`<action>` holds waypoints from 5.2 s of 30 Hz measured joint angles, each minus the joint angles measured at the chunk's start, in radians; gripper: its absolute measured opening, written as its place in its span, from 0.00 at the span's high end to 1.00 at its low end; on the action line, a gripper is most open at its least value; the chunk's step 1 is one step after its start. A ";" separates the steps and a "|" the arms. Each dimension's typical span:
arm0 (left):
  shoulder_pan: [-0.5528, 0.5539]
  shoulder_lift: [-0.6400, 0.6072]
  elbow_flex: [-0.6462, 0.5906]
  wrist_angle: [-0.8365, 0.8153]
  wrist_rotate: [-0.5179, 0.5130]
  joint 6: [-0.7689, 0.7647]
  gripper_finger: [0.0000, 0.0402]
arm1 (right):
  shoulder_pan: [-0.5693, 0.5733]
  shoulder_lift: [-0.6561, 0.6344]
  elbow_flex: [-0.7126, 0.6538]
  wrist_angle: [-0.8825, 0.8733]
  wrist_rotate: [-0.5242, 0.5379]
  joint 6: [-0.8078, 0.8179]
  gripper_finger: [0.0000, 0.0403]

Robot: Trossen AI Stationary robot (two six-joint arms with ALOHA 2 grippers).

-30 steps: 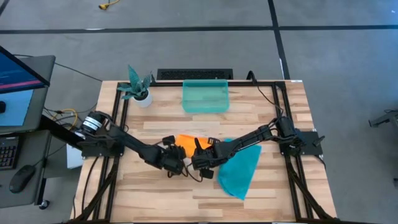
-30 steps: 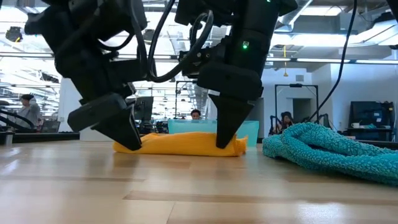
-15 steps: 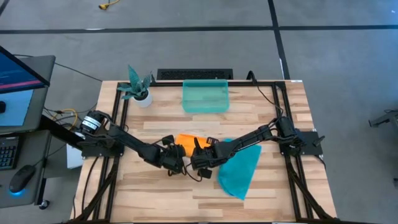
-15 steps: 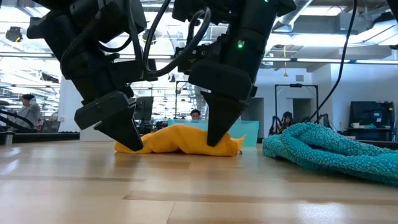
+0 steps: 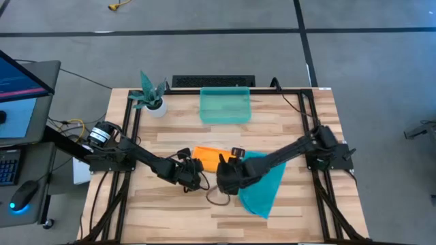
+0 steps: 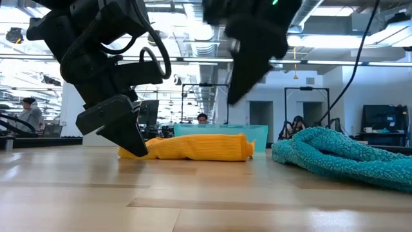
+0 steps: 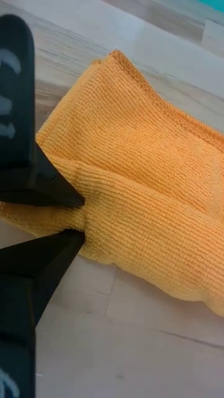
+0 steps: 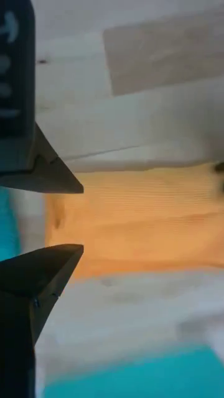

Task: Roll microfiber towels into tight, uniform cylinder then place into a basket
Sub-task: Roll the yellow microfiber cloth

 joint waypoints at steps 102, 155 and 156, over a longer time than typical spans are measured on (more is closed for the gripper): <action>-0.190 -0.156 0.047 -0.328 -0.319 -0.038 0.81 | -0.004 0.089 -0.277 0.624 -0.210 -0.181 0.94; -0.285 -0.155 0.037 -0.080 -0.053 0.049 0.81 | -0.021 -0.039 -0.277 0.546 -0.361 0.118 0.97; -0.284 -0.154 0.037 -0.082 -0.046 0.048 0.81 | -0.023 -0.039 -0.277 0.545 -0.362 0.126 0.98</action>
